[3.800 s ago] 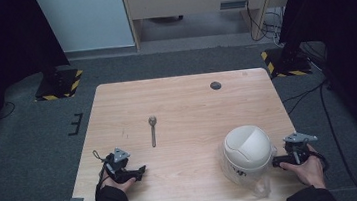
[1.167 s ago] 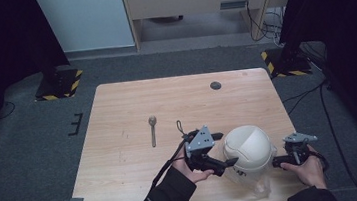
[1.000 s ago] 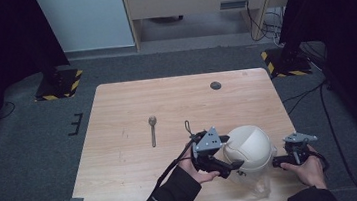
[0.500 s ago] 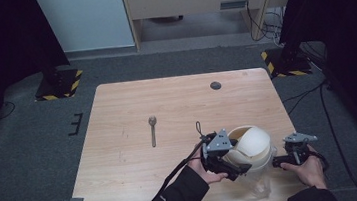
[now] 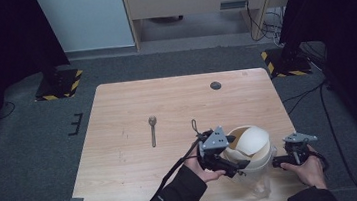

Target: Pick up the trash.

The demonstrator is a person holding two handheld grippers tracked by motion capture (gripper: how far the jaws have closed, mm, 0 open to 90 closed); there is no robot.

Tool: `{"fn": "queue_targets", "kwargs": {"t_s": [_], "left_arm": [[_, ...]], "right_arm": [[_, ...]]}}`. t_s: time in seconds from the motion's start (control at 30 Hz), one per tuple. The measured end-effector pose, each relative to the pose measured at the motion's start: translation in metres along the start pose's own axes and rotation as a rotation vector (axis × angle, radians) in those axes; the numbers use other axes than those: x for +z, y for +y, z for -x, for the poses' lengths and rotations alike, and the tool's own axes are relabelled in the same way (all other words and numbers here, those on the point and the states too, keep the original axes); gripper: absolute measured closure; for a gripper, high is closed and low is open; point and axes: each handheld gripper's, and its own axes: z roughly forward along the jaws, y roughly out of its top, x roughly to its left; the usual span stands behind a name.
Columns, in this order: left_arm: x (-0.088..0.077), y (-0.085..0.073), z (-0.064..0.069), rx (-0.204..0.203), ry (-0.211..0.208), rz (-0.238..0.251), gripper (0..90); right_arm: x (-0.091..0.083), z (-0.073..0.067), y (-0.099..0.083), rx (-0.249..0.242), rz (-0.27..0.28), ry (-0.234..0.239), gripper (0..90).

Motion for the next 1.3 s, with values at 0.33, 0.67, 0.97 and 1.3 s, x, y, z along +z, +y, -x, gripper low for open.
{"fn": "queue_targets", "kwargs": {"t_s": [0.33, 0.67, 0.97, 1.3], "left_arm": [[-0.098, -0.023, -0.042, -0.064, 0.244, 0.056, 15.5], [-0.153, -0.078, -0.093, -0.207, 0.528, -0.004, 17.8], [-0.136, -0.131, -0.122, -0.343, 0.692, -0.165, 25.9], [-0.104, -0.158, -0.146, -0.412, 0.764, -0.252, 35.3]], "right_arm": [[0.000, 0.000, 0.000, -0.001, 0.000, 0.001, 2.0], [0.000, -0.001, 0.000, -0.008, 0.000, 0.001, 1.8], [0.000, -0.001, 0.000, -0.009, 0.001, 0.000, 1.9], [0.000, -0.001, 0.000, -0.007, 0.000, -0.002, 2.1]]}}
